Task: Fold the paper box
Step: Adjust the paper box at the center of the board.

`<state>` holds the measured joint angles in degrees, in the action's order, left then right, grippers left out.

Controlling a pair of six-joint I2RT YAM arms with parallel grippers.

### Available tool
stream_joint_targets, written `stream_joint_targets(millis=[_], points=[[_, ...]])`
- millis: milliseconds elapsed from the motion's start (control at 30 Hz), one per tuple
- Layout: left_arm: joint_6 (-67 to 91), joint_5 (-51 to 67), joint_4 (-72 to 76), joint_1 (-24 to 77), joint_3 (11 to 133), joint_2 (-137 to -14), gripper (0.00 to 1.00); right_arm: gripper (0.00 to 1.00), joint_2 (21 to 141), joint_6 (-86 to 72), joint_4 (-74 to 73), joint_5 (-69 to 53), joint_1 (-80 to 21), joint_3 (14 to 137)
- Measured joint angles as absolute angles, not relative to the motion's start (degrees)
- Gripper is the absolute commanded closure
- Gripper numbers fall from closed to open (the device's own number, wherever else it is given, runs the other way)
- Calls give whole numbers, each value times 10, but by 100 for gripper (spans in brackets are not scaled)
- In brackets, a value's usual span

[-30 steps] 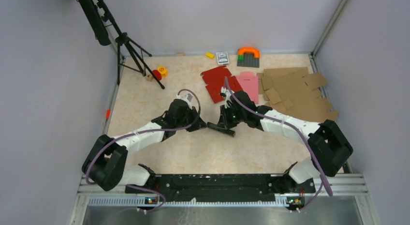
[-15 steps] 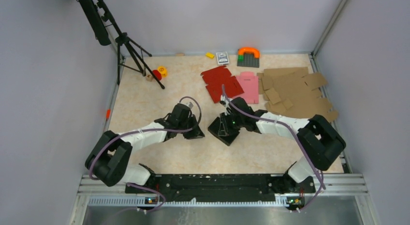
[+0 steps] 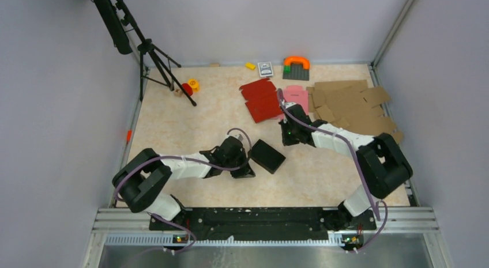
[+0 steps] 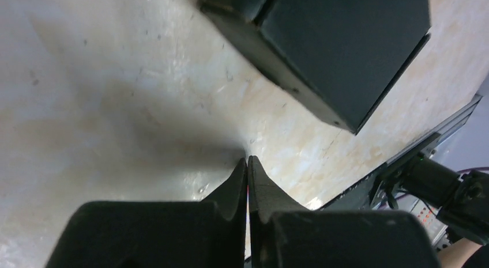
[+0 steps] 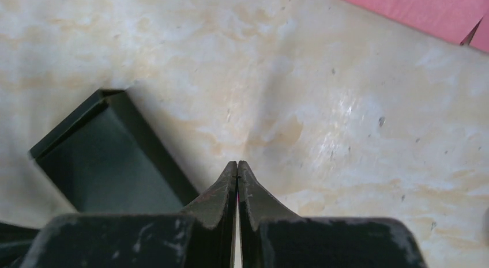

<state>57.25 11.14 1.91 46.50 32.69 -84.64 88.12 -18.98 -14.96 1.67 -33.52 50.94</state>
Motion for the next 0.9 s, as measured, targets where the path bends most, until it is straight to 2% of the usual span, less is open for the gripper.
stream_joint_targets(millis=[233, 400, 567, 900], points=[[604, 55, 26, 464, 349, -871, 100, 100, 972, -158, -156, 63, -335, 550], [630, 16, 19, 464, 379, -896, 100, 100, 974, -146, -169, 53, -341, 556], [630, 4, 10, 460, 428, -939, 100, 100, 966, -150, -163, 17, -408, 542], [579, 14, 6, 409, 448, -949, 100, 100, 910, -208, -159, -26, -398, 484]])
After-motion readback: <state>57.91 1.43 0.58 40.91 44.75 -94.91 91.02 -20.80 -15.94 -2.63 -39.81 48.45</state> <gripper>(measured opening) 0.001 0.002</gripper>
